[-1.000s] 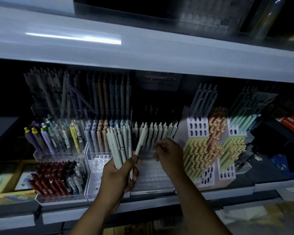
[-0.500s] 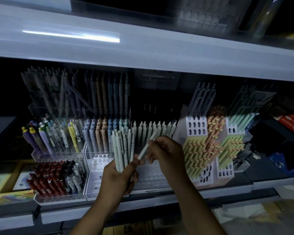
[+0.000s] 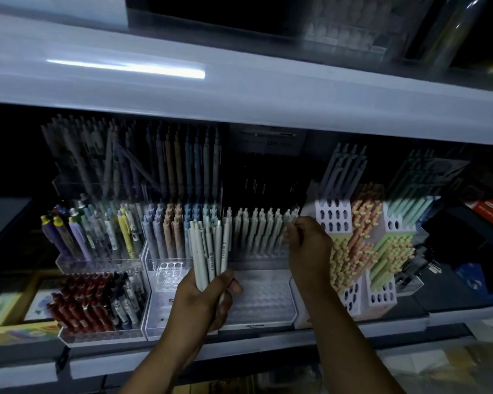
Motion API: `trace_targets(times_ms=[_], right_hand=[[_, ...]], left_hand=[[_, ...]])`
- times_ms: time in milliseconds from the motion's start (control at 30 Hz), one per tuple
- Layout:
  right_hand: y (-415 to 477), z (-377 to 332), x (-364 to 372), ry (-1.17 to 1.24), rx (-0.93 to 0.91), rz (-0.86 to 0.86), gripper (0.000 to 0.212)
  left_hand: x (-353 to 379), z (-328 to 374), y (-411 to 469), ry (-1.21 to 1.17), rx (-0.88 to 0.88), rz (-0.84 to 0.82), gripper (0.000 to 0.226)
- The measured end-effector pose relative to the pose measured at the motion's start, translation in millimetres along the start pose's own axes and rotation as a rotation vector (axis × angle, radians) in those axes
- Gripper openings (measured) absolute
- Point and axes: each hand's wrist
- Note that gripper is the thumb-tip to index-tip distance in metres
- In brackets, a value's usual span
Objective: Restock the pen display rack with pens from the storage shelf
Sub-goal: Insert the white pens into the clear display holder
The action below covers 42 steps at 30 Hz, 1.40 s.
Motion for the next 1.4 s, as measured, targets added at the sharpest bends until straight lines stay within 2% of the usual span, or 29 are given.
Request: trace_targets(times_ms=[100,200,300,367,433,467,567,700,767,800,833,900,933,967,1000,1033,1067,1100,1133,1167,1233,1300,1400], right_hand=[[1.6,-2.1,1.7,-0.115,0.007,-0.032,0.027],[9.3,-7.7,0.7,-0.115,0.105,-0.085,0.015],[16.3,-7.1,3.4,-0.130,0.163,-0.112,0.016],[16.7,-4.5,8.9,-0.129,0.174,-0.096,0.024],[17.4,-4.7,13.2,-0.127,0.192,-0.112,0.045],[17.4,-2.0,13.9,-0.111,0.215,-0.140,0.048],[13.3,3.2,16.3,-0.163,0.272,-0.265,0.027],[12.1,4.9,16.9,-0.177,0.300,-0.286,0.022],[12.1,3.4,22.1,-0.132,0.371,-0.220,0.019],[11.4,3.0,23.1,-0.104,0.391,-0.263,0.021],[9.4,3.6,22.5,-0.125,0.332,-0.256,0.023],[9.0,-2.9,17.8,0.002,0.409,-0.298,0.020],[8.3,-7.9,14.0,0.059,0.434,-0.237,0.019],[8.5,-8.9,13.3,0.072,0.429,-0.262,0.020],[10.3,-0.6,17.7,0.081,0.453,-0.326,0.031],[7.0,7.5,18.9,-0.013,0.376,-0.310,0.041],[5.9,10.0,19.0,-0.056,0.407,-0.263,0.041],[6.1,13.5,17.9,-0.058,0.477,-0.363,0.032],[3.7,9.4,14.7,-0.056,0.428,-0.373,0.022],[1.2,11.5,11.6,-0.111,0.372,-0.366,0.023],[-5.4,18.1,9.7,-0.182,0.233,-0.320,0.038],[-9.2,13.5,5.2,-0.150,0.222,-0.285,0.038],[-14.6,-6.8,-3.5,0.050,0.276,-0.253,0.021]], left_hand=[[0.0,1.7,-1.4,0.019,-0.024,-0.029,0.034],[0.0,3.7,-1.3,-0.013,-0.023,-0.042,0.032],[-1.2,4.6,-0.1,-0.034,-0.010,-0.040,0.032],[-2.4,5.1,0.8,-0.030,-0.003,-0.030,0.036],[-2.6,6.4,0.9,-0.026,0.002,-0.029,0.036],[-2.4,7.1,0.8,-0.026,0.003,-0.037,0.036],[-2.7,7.7,-0.2,-0.010,0.016,-0.076,0.039],[-2.1,7.0,-1.1,0.005,0.018,-0.070,0.036],[-2.5,6.6,-0.6,0.003,0.012,-0.069,0.035],[-2.8,6.4,-0.5,0.005,0.012,-0.069,0.034],[-3.1,6.2,-0.7,0.007,0.012,-0.068,0.034],[-3.3,5.7,-1.6,0.007,0.013,-0.066,0.034],[-3.2,5.6,-2.1,0.008,0.012,-0.065,0.034],[-3.0,5.5,-2.7,0.011,0.012,-0.065,0.033],[-2.8,5.5,-3.4,0.016,0.011,-0.065,0.033],[-2.2,5.7,-3.9,0.020,0.010,-0.067,0.032],[-1.7,5.8,-4.3,0.022,0.010,-0.069,0.032],[-1.3,6.0,-4.5,0.024,0.010,-0.070,0.032],[-0.9,6.3,-4.5,0.025,0.011,-0.069,0.032],[-0.6,6.7,-4.6,0.025,0.012,-0.067,0.032],[0.1,7.2,-5.0,0.022,0.015,-0.065,0.032],[0.4,7.3,-5.8,0.017,0.018,-0.064,0.031],[-0.5,6.7,-6.0,0.028,0.022,-0.057,0.029]])
Point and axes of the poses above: each hand's wrist, its own y-axis towards the middle knuckle, its own x-axis out of the palm, z = x × y, and after that the axes turned 15 degrees about -x, right-handed
